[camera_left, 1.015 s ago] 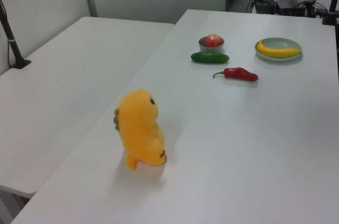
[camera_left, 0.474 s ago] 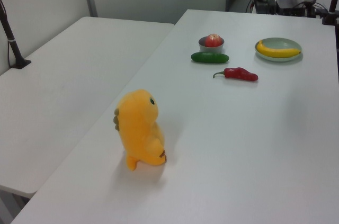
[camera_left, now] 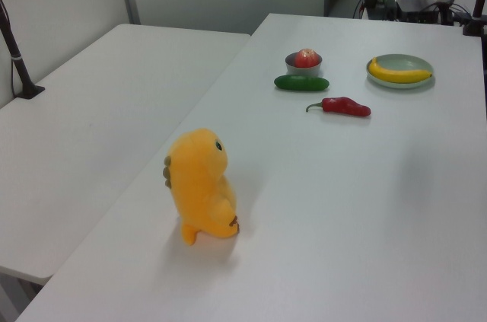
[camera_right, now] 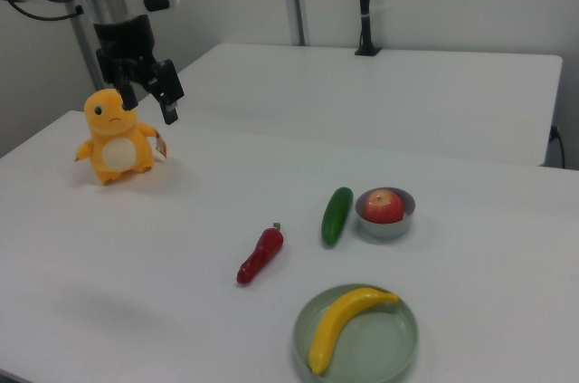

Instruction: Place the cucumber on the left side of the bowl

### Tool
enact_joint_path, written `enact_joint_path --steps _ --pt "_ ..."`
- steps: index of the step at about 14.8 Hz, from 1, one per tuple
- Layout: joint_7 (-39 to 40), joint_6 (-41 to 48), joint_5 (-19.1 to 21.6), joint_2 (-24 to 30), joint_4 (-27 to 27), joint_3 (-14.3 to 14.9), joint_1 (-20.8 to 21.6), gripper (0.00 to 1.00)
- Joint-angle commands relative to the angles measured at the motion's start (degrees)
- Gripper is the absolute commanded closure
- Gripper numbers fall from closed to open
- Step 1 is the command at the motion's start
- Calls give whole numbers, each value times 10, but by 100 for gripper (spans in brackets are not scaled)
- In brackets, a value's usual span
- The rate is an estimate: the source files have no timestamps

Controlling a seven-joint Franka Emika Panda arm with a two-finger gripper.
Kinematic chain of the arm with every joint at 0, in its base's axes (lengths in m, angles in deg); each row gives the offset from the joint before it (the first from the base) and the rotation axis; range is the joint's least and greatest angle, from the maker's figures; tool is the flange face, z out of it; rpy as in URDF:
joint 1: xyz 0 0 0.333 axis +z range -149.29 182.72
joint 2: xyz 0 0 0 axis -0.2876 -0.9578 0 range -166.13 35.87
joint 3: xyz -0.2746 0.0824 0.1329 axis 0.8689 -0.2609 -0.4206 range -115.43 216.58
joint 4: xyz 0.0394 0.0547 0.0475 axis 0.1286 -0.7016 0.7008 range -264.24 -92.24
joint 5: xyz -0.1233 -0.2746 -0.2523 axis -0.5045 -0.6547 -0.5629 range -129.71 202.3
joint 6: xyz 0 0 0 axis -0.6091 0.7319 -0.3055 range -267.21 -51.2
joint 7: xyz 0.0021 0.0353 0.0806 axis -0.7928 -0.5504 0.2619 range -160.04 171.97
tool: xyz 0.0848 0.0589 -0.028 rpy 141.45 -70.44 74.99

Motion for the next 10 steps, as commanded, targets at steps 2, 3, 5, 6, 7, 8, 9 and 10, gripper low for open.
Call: enact_joint_path --steps 2,3,5,6,7,8,9,10 --pt "95 -62 2 2 -23 24 7 0" --pt "116 -62 3 2 -23 29 7 0" --pt "123 -61 6 3 -23 31 7 0" --pt "121 -58 6 3 -21 31 7 0" --pt "121 -57 6 3 -21 31 7 0" --pt "120 -56 6 3 -21 31 7 0" --pt "121 -56 6 3 -21 31 7 0" --pt "122 -56 6 3 -22 31 7 0"
